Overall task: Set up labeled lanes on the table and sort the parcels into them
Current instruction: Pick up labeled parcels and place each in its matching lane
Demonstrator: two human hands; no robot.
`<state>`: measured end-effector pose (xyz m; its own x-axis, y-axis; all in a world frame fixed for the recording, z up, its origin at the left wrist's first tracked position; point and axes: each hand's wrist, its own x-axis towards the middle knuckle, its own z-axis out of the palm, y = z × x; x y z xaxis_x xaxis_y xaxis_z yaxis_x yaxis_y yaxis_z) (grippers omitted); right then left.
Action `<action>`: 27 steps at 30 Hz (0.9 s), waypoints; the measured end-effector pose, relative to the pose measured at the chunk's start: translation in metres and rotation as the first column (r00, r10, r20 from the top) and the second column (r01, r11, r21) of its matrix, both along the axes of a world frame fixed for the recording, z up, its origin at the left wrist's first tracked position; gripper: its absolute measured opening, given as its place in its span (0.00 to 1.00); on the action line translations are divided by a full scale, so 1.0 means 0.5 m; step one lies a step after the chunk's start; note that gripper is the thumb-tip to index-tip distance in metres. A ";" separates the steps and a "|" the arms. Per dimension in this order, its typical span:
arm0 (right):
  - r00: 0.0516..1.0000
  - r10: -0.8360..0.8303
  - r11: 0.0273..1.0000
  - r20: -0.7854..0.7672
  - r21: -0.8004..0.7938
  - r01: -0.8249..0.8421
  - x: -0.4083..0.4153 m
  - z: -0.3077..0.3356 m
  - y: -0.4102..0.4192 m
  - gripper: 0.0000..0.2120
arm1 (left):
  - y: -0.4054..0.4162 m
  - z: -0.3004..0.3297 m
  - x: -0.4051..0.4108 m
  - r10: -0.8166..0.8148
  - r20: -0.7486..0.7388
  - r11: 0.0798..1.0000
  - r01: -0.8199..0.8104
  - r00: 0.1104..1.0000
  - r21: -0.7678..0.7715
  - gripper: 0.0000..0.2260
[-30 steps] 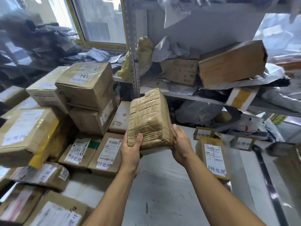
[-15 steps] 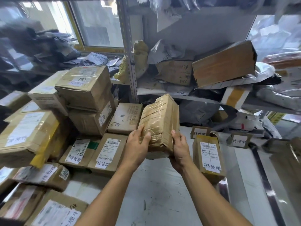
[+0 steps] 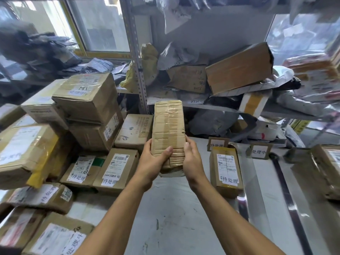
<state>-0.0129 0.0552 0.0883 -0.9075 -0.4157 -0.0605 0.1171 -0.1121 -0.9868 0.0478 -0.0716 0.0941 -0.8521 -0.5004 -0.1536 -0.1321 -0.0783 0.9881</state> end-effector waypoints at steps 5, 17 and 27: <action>1.000 -0.015 1.000 -0.010 -0.027 0.015 -0.031 -0.006 0.045 0.14 | -0.011 -0.005 0.007 0.005 -0.095 0.973 0.017 0.995 0.232 0.36; 0.805 0.161 0.986 0.571 -0.048 -0.163 -0.080 -0.046 0.090 0.22 | 0.026 -0.084 0.027 -0.068 -0.142 0.826 0.135 0.988 0.547 0.27; 0.941 -0.070 0.996 0.332 0.071 0.049 -0.059 -0.082 0.104 0.14 | 0.026 -0.069 -0.003 -0.211 0.038 0.973 0.207 0.977 0.099 0.33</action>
